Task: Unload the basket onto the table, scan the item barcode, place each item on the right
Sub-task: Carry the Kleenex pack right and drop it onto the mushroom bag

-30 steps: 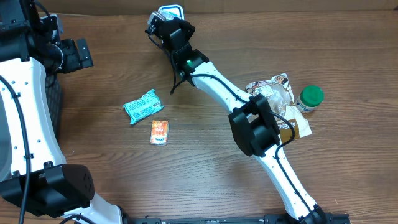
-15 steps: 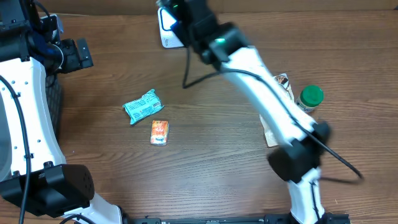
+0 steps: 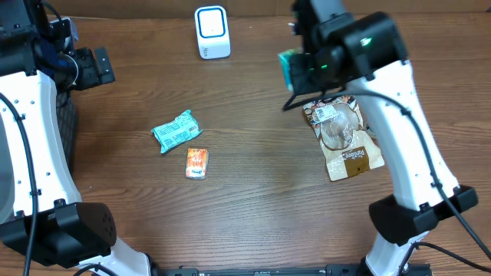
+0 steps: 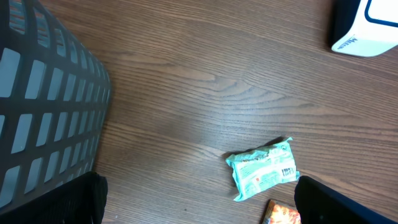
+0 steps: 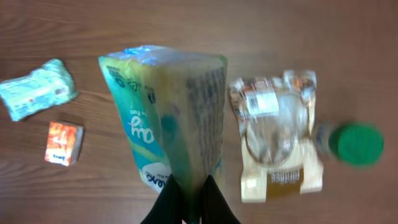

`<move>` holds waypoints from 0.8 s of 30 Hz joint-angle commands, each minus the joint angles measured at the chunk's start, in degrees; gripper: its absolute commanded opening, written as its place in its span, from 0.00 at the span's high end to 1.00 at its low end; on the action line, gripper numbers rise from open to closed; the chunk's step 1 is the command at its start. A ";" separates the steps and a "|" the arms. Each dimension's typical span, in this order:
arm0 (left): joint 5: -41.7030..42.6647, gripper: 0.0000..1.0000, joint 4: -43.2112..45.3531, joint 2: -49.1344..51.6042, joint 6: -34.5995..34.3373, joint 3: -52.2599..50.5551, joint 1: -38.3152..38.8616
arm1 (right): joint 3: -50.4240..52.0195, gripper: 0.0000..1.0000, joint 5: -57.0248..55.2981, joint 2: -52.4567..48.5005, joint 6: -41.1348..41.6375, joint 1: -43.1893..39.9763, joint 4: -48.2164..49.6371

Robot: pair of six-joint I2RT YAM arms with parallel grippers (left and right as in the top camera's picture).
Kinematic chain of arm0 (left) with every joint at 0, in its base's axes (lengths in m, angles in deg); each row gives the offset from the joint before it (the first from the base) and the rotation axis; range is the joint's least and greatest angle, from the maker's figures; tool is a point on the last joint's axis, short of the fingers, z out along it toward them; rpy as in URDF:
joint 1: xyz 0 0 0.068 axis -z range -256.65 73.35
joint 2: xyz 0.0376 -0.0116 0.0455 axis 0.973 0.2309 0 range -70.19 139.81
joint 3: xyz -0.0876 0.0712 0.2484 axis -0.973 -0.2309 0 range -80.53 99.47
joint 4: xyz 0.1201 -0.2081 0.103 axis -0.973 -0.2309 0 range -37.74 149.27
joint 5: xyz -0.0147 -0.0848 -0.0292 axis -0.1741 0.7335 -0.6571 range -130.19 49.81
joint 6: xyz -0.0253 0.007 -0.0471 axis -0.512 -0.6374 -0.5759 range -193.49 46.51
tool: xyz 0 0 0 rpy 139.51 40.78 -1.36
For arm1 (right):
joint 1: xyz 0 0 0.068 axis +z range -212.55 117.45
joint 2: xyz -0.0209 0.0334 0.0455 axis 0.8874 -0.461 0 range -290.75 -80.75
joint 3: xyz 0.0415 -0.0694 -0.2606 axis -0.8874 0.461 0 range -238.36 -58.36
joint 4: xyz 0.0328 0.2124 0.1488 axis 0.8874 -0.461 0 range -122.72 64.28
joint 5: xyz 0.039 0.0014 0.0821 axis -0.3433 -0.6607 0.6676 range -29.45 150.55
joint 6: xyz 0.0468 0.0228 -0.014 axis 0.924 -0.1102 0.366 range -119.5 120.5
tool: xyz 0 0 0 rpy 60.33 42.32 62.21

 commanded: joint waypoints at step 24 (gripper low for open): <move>-0.17 0.00 0.02 0.72 1.27 0.11 -0.20 | 42.91 0.70 7.34 0.00 1.88 -22.86 21.77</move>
